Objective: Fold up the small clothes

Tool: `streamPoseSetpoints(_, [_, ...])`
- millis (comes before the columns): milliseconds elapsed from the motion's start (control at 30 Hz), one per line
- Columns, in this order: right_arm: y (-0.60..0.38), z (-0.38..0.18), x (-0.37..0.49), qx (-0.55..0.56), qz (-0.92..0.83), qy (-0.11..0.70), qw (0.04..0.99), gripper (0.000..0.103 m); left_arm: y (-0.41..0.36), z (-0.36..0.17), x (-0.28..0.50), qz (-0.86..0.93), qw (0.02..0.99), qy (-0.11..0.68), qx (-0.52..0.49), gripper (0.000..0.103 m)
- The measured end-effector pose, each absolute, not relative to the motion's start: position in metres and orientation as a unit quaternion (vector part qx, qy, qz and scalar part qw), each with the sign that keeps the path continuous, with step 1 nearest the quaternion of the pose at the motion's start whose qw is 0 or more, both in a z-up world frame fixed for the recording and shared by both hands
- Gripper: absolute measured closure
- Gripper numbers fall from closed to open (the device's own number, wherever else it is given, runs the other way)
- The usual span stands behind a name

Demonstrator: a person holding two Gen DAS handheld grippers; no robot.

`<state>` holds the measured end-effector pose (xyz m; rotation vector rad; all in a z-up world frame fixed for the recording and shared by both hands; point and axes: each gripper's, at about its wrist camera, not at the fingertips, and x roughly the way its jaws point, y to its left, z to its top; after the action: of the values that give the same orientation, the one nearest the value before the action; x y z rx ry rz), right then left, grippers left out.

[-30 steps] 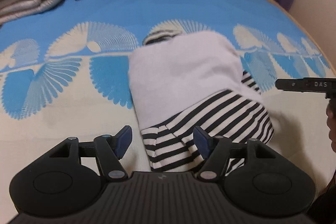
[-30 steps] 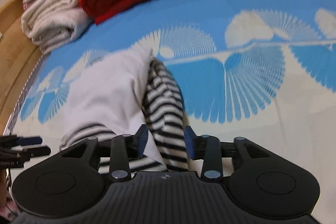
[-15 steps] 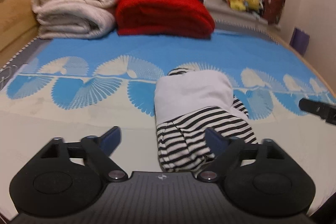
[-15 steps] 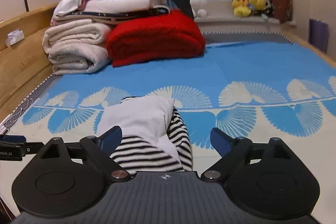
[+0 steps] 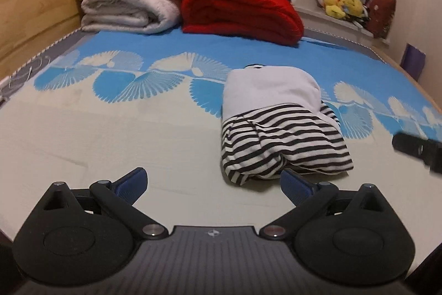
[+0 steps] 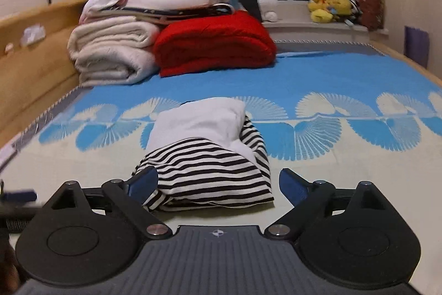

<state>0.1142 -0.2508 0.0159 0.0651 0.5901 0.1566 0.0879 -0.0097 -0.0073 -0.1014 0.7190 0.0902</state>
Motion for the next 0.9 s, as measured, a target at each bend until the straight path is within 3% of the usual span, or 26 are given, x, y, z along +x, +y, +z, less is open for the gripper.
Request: streamPoseSetpoints(900, [-0.230,-0.009,0.122,-0.034,0.099,0.332,0.937,0.008,-0.025,-0.026,0.111,0.019,0.936,0.350,-0.033,0.001])
